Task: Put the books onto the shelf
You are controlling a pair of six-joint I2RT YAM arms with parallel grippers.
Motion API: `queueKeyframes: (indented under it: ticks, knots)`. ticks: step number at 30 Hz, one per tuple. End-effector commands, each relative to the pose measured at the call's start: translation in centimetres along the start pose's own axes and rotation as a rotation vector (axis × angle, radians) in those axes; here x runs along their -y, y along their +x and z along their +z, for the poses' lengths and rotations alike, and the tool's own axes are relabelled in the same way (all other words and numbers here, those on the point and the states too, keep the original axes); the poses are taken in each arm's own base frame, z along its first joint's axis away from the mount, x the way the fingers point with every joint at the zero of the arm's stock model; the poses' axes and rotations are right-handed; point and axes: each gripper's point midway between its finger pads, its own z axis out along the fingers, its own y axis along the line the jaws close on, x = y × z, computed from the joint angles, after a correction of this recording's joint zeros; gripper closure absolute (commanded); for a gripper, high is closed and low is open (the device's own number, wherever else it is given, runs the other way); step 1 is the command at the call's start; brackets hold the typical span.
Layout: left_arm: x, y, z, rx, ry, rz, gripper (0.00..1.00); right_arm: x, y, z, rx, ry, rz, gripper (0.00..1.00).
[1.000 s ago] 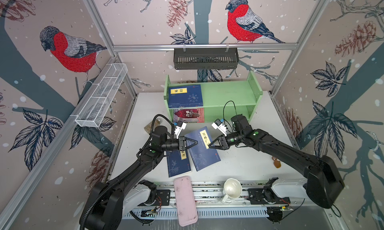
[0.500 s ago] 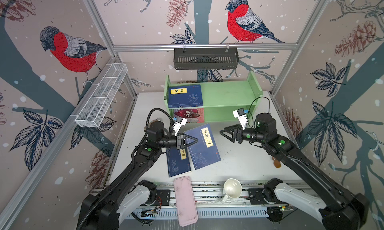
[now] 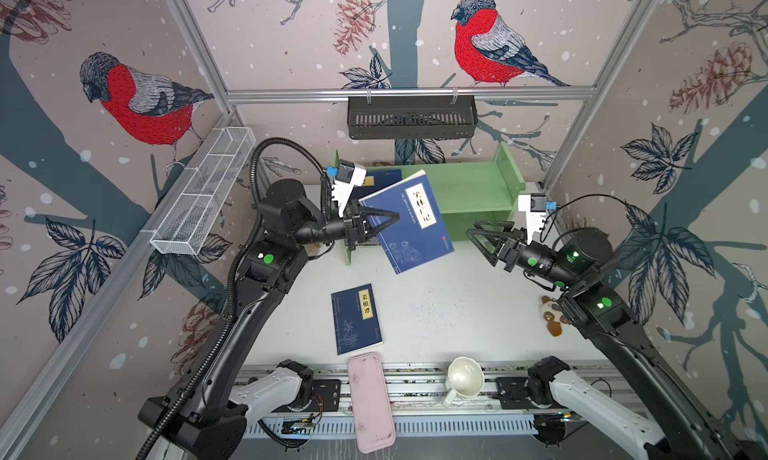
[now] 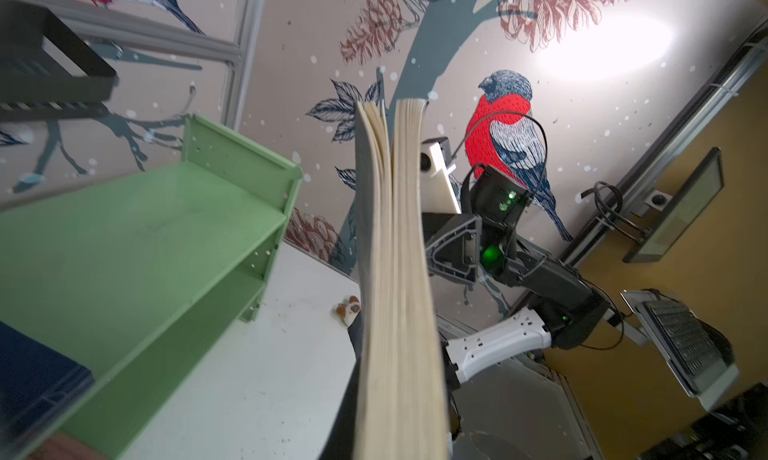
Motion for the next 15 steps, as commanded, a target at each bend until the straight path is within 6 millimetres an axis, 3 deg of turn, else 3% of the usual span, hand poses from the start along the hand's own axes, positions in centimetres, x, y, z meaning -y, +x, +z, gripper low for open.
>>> queueKeyframes:
  ticks: [1, 5, 11, 15]
  knots:
    - [0.3, -4.0, -0.2, 0.098, -0.024, 0.02, 1.0, -2.1, -2.5, 0.2, 0.089, -0.078, -0.005, 0.22]
    - [0.0, -6.8, -0.3, 0.179, -0.001, -0.011, 1.0, -3.2, -2.7, 1.5, 0.117, -0.133, -0.002, 0.19]
    - [-1.1, -8.8, -1.2, 0.298, 0.059, -0.136, 1.0, -5.0, -2.1, 5.0, 0.122, -0.214, 0.001, 0.18]
    - [-1.8, -9.5, -2.8, 0.395, 0.109, -0.225, 1.0, -4.6, -1.5, 7.8, 0.122, -0.216, 0.022, 0.18]
